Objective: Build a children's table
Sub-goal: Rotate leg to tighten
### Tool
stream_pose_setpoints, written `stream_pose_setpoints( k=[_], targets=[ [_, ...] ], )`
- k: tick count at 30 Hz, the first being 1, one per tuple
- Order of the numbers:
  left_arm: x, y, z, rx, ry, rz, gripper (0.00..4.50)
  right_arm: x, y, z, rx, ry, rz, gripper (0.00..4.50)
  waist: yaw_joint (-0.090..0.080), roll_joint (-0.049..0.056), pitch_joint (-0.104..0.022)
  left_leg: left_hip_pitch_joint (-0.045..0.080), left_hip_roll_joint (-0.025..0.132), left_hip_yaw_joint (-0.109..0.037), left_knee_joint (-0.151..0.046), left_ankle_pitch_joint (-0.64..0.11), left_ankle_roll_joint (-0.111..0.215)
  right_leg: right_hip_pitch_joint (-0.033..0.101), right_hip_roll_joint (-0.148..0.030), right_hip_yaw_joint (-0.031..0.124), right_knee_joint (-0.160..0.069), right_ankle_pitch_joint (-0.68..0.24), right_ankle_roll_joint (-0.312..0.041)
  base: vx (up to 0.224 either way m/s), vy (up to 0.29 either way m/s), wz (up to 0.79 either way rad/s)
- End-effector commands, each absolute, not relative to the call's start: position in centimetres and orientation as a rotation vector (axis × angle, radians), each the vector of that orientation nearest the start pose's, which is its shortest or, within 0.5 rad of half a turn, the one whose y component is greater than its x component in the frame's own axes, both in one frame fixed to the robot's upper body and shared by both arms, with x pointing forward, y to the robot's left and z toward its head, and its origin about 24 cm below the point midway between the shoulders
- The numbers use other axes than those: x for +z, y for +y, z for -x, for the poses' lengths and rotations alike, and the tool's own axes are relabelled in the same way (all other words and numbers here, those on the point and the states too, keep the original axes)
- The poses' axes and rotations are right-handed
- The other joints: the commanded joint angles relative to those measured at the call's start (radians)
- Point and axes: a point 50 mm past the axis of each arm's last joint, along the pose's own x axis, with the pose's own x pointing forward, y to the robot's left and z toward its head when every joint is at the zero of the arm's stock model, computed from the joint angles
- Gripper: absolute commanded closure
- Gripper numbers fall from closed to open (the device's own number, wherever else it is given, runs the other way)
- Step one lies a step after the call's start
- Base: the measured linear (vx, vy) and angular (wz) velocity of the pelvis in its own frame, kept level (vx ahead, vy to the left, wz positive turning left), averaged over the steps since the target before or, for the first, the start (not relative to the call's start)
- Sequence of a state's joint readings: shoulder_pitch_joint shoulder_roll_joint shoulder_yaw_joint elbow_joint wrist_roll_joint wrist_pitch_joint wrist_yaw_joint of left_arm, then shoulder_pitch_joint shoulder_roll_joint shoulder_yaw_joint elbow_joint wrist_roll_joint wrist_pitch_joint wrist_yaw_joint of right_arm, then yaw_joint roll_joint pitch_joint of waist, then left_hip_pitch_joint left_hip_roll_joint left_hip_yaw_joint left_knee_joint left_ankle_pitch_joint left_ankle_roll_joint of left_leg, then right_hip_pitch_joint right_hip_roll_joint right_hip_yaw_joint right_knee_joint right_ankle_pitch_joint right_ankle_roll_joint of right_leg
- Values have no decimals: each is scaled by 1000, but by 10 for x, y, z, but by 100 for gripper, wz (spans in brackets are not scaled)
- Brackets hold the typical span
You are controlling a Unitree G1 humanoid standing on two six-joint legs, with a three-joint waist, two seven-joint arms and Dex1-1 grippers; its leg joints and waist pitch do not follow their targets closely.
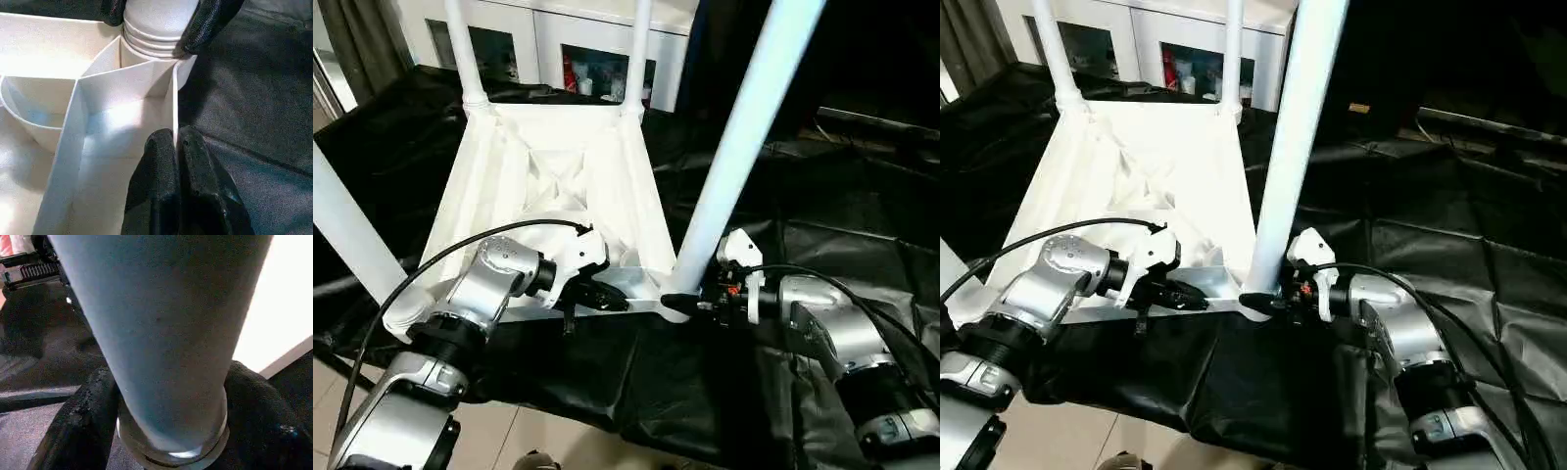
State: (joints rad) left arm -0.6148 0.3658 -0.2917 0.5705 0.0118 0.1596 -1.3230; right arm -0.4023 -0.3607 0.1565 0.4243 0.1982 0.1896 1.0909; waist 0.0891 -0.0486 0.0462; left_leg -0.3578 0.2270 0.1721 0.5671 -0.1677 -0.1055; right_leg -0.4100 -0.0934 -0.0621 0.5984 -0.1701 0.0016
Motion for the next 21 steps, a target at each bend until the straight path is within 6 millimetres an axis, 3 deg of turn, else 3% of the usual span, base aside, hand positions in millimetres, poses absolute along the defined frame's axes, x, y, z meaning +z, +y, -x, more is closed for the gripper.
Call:
stream_pose_setpoints(
  k=[1,3,5,6,9,10,12,14,15,16,19,21],
  targets=[
    [59,119,-314,-1436,453,-335,450,37,-143,-291,1158,358,46,177,-1,-4,-65,4,-1,16,-56,-183,53,57,-33,33,-51,-121,-236,0,0,0],
    [55,114,-319,-1349,453,-358,450,27,-140,-299,1004,361,32,178,-5,-3,-61,4,0,15,-60,-206,37,53,-34,32,-57,-173,-222,0,0,0],
    [52,109,-323,-1290,454,-366,450,22,-136,-303,921,366,17,178,-8,-4,-54,6,-3,14,-63,-265,14,49,-35,32,-69,-282,-192,0,0,0],
    [52,108,-325,-1273,454,-371,450,21,-135,-304,902,368,15,179,-11,-14,-54,9,-4,12,-65,-296,4,48,-36,31,-77,-363,-165,0,0,0],
    [48,93,-332,-1175,449,-379,450,12,-123,-310,751,384,-33,180,-15,-5,-51,16,-5,10,-66,-334,-10,34,-37,32,-90,-451,-131,0,0,0],
    [46,80,-334,-1135,449,-379,450,8,-114,-314,650,398,-57,180,-15,-4,-50,17,-6,8,-66,-343,-14,34,-37,31,-92,-469,-124,0,0,0],
    [46,75,-334,-1127,450,-379,450,6,-110,-315,612,403,-59,181,-23,-6,-49,16,-9,2,-69,-376,-19,34,-37,23,-102,-538,-91,-51,2,-1],
    [44,57,-334,-1102,445,-368,450,3,-95,-317,538,414,-55,181,-31,-5,-51,14,-8,0,-70,-390,-16,34,-36,22,-105,-536,-85,0,0,0],
    [44,57,-334,-1102,445,-368,450,3,-95,-317,538,414,-55,181,-34,-5,-49,15,-11,-2,-71,-406,-18,30,-34,18,-110,-556,-76,0,0,0],
    [43,39,-331,-1107,435,-363,450,7,-73,-317,571,369,-66,181,-36,-3,-51,19,-11,-1,-68,-421,-14,26,-36,19,-114,-565,-71,0,0,0],
    [42,33,-328,-1141,423,-364,450,13,-65,-315,639,316,-65,146,-35,-5,-52,17,-11,-3,-70,-431,-3,29,-36,17,-116,-557,-69,0,0,0],
    [43,35,-328,-1148,420,-363,450,16,-66,-316,653,303,-84,111,-35,-4,-55,12,-8,-2,-75,-411,5,34,-34,19,-110,-495,-84,0,0,0]
  ],
)
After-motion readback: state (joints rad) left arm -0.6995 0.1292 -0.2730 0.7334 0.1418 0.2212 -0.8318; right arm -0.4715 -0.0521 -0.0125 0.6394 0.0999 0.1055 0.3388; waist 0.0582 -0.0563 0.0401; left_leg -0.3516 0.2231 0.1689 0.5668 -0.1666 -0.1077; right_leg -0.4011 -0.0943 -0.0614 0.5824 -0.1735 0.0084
